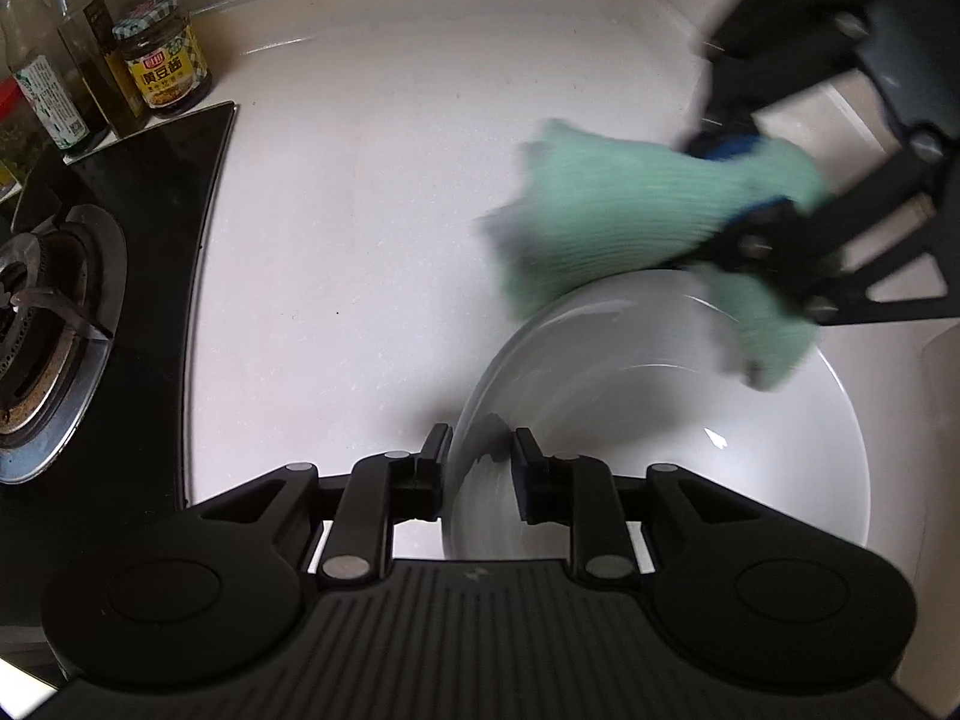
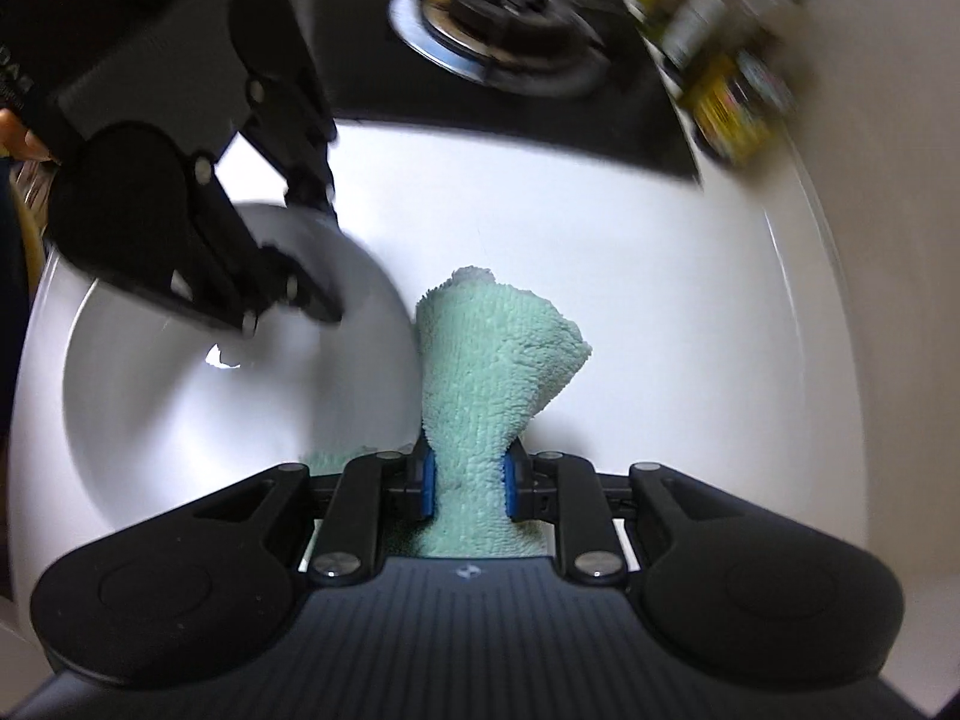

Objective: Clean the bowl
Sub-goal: 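Wipe the bowl rim with the towel in the right tool while the left tool holds the bowl, then tilt the bowl up with the left tool while the right tool wipes its interior, then keep wiping inside the bowl with the right tool while the left tool holds the rim, then rub the green towel around the bowl interior while the left tool holds the rim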

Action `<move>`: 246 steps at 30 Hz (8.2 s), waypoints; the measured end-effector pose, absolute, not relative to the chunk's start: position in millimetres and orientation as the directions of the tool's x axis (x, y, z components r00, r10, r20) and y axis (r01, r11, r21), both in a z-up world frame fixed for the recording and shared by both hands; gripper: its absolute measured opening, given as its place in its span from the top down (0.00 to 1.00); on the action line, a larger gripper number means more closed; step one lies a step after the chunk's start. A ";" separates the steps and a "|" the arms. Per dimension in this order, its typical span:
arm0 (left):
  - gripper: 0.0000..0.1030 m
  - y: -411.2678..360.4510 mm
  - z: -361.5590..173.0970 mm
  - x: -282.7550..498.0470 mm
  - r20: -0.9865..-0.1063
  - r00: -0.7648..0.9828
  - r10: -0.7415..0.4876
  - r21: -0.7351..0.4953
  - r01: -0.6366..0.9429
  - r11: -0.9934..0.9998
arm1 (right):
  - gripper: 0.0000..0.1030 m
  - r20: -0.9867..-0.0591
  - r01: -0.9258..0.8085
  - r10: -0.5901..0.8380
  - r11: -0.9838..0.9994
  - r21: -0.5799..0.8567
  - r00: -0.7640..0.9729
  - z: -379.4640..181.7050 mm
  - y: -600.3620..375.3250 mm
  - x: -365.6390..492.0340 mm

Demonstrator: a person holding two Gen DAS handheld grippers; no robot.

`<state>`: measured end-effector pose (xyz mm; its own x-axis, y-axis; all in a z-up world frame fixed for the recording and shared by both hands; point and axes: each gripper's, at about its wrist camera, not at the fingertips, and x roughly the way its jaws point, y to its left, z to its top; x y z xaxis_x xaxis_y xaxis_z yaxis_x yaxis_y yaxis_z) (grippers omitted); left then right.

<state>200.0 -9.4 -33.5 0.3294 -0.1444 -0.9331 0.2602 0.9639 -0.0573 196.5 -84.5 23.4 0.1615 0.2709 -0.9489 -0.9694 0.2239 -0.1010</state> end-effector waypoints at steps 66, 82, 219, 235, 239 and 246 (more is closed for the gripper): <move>0.87 21.8 -43.7 206.1 -0.914 0.133 -0.383 -0.337 0.278 0.900 | 0.82 -0.911 -0.930 0.234 0.229 -0.289 0.341 70.5 -62.5 144.6; 0.85 31.0 -50.8 176.7 -0.917 0.235 -0.323 -0.283 0.191 0.940 | 0.81 -0.976 -0.971 0.216 -0.225 -0.074 0.025 34.4 11.6 183.4; 0.66 -56.0 -60.4 247.7 -0.985 0.081 -0.151 -0.071 0.609 0.790 | 0.72 -0.976 -0.973 0.219 0.225 0.058 -0.008 22.3 -74.4 189.4; 0.56 -28.6 -62.4 211.6 -0.941 0.284 -0.183 -0.113 0.246 0.963 | 0.69 -0.878 -0.018 0.292 0.951 0.308 0.380 9.2 -145.0 77.0; 0.53 -32.5 -58.3 194.7 -0.935 0.342 -0.091 -0.039 0.156 0.987 | 0.69 -0.850 0.167 0.317 0.894 0.416 0.421 4.0 -141.7 53.5; 0.75 -23.1 -59.2 189.0 -0.960 0.277 -0.029 0.056 0.293 0.955 | 0.69 -0.888 -0.297 0.356 0.916 0.271 0.290 -3.5 -132.6 106.3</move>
<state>189.0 -23.1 -59.2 0.2769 -0.0289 -0.9605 0.2929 0.9545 0.0558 106.3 -132.6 -3.5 0.2898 0.3564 -0.8882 -0.2970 0.9157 0.2706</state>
